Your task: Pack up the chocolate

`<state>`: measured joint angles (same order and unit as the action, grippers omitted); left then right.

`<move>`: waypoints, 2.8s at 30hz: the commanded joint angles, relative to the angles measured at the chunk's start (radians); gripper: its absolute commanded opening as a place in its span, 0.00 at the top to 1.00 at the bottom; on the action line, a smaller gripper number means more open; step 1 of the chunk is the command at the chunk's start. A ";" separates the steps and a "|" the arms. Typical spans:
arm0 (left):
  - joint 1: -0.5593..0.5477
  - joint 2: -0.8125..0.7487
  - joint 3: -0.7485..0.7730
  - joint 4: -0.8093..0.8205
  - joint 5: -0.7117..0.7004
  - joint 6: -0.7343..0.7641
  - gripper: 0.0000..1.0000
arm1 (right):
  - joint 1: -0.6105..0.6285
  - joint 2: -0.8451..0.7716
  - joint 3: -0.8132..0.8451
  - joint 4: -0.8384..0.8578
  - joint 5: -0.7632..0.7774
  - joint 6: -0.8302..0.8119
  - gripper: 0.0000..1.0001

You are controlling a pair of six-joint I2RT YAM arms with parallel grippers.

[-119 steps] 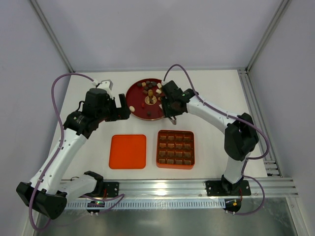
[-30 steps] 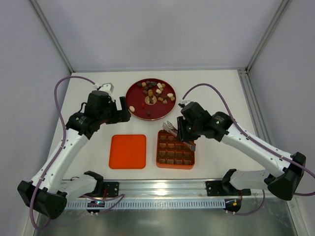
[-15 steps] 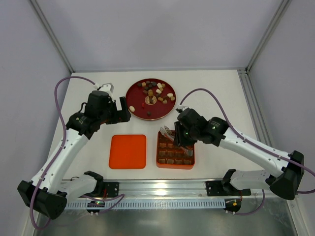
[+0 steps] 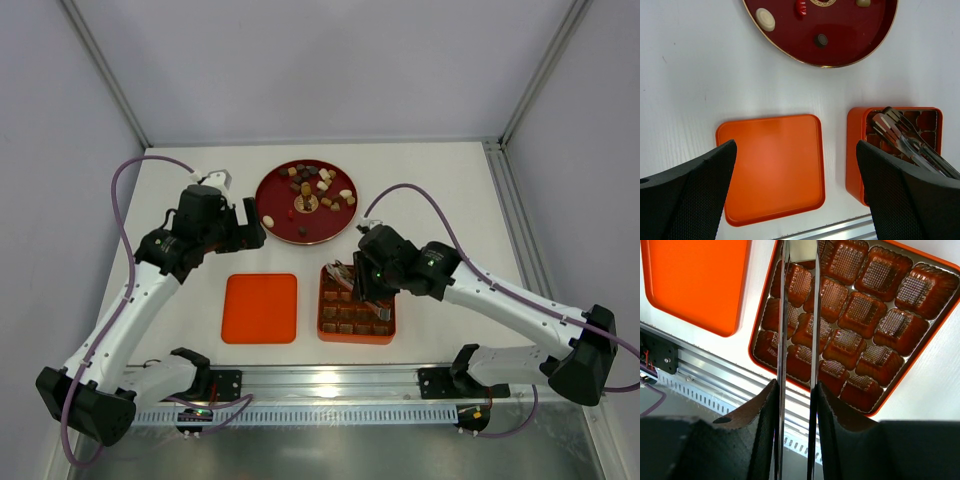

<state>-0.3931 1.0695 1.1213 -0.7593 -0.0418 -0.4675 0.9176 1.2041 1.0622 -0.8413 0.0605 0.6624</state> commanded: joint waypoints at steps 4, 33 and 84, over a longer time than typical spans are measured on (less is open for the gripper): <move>-0.001 -0.006 -0.005 0.028 0.002 -0.003 0.00 | 0.009 0.003 0.015 0.042 0.013 0.016 0.60; -0.001 -0.005 0.021 0.018 -0.001 0.006 0.00 | -0.098 0.248 0.413 0.004 -0.016 -0.188 0.55; 0.000 -0.011 0.083 -0.048 -0.015 0.030 0.00 | -0.140 0.950 0.966 -0.007 -0.010 -0.271 0.58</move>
<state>-0.3931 1.0817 1.1889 -0.8055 -0.0517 -0.4381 0.7696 2.1555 2.0033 -0.8745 0.0566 0.3775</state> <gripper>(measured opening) 0.996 0.424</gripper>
